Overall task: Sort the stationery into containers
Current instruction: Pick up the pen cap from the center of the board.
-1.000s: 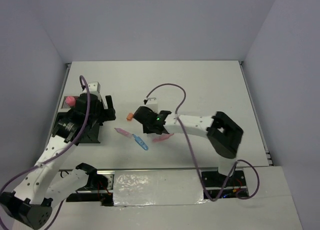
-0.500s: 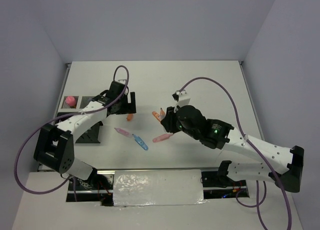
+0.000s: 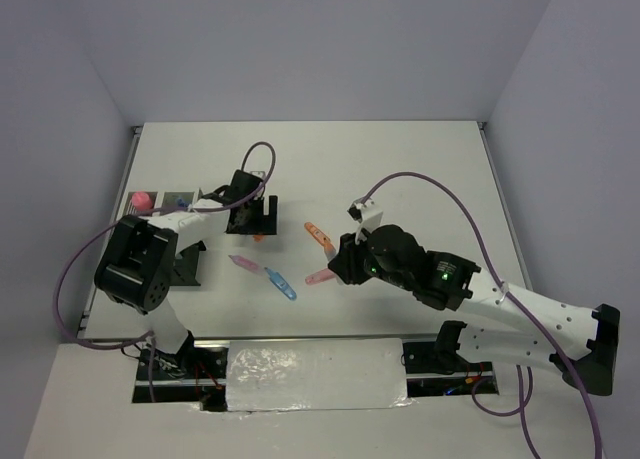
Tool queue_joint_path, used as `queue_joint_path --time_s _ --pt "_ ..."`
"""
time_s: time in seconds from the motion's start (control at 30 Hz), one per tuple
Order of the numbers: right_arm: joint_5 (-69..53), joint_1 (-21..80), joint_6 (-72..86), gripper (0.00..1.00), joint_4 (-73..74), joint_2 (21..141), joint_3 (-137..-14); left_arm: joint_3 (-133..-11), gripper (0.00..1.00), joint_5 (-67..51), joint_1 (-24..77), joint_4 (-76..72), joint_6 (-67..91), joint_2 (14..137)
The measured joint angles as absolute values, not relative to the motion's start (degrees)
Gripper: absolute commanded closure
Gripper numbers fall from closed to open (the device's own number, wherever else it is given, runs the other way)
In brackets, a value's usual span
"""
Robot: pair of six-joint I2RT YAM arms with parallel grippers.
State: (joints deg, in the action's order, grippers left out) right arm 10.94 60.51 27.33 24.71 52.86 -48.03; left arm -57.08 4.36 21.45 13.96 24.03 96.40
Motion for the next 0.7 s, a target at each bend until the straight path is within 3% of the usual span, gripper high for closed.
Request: queue_joint_path --time_s 0.33,0.4,0.53,0.6,0.7 --pt "9.2 60.5 27.1 0.93 23.5 52.4 -47.2 -56.9 0.23 5.1 21.3 12.3 23.7 98.7" --pt "9.1 60.5 27.1 0.93 23.4 52.2 -47.2 -56.9 0.33 5.8 21.3 11.9 23.7 98.9" --pt "8.7 60.5 27.1 0.93 23.2 52.0 -47.2 -56.9 0.37 6.8 21.3 11.6 23.2 99.2" --pt "8.2 60.5 27.2 0.93 23.2 51.8 -47.2 -56.9 0.49 7.3 21.3 11.5 22.8 99.3" --pt "7.8 60.5 27.2 0.92 23.2 51.1 -47.2 -57.0 0.59 8.7 21.6 11.5 22.8 99.6"
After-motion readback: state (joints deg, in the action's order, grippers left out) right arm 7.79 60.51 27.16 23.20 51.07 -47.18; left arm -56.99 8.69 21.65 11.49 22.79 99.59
